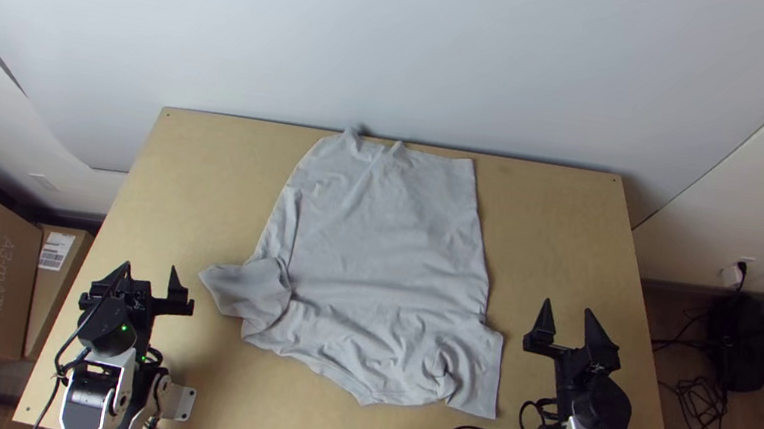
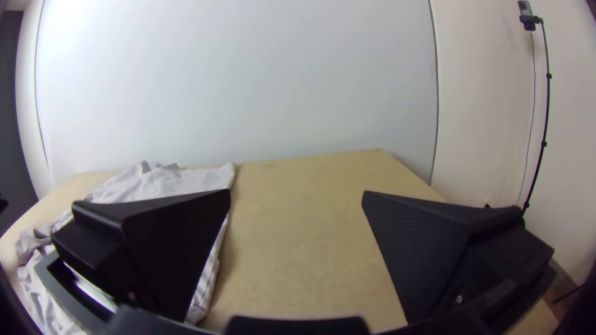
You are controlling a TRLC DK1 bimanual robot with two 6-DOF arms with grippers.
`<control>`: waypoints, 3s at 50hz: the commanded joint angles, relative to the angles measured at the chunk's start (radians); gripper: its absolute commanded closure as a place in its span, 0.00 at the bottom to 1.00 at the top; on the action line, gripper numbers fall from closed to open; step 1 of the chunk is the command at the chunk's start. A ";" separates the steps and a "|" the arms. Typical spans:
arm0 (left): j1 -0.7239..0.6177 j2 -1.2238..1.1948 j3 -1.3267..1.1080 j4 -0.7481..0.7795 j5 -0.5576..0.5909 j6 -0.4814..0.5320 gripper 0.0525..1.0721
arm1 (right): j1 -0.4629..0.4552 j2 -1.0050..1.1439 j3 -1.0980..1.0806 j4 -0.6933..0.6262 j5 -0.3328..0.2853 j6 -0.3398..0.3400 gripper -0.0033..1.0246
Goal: Fold the t-shirt
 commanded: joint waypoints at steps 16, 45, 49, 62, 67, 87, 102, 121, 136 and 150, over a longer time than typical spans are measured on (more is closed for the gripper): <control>0.000 -0.002 0.016 0.001 -0.008 0.022 0.05 | 0.011 0.043 -0.004 -0.019 0.014 0.020 0.05; 0.000 -0.002 0.016 0.001 -0.008 0.022 0.05 | 0.011 0.043 -0.004 -0.019 0.014 0.020 0.05; -0.011 -0.002 0.018 0.001 0.012 0.020 0.05 | 0.011 0.043 -0.004 -0.019 0.014 0.020 0.05; -0.069 -0.002 0.018 -0.006 0.083 0.022 0.05 | 0.131 0.042 -0.004 -0.019 0.008 0.037 0.05; -0.072 -0.002 0.018 -0.006 0.081 0.023 0.05 | 0.131 0.043 -0.004 -0.019 0.008 0.037 0.05; -0.111 -0.002 0.021 -0.016 0.130 0.020 0.05 | 0.161 0.040 -0.001 -0.026 0.002 0.094 0.05; -0.103 0.019 0.087 -0.021 0.132 0.000 0.05 | 0.154 0.043 0.108 0.067 0.002 -0.018 0.05; -0.095 0.441 0.485 0.004 0.136 -0.003 0.05 | 0.201 0.313 0.460 0.121 0.000 -0.037 0.05; -0.216 0.851 0.926 -0.280 0.136 -0.104 0.05 | 0.260 0.577 0.792 -0.100 -0.001 -0.014 0.05; -0.256 0.969 1.076 -0.368 0.136 -0.153 0.05 | 0.361 0.737 1.000 -0.359 -0.001 0.117 0.05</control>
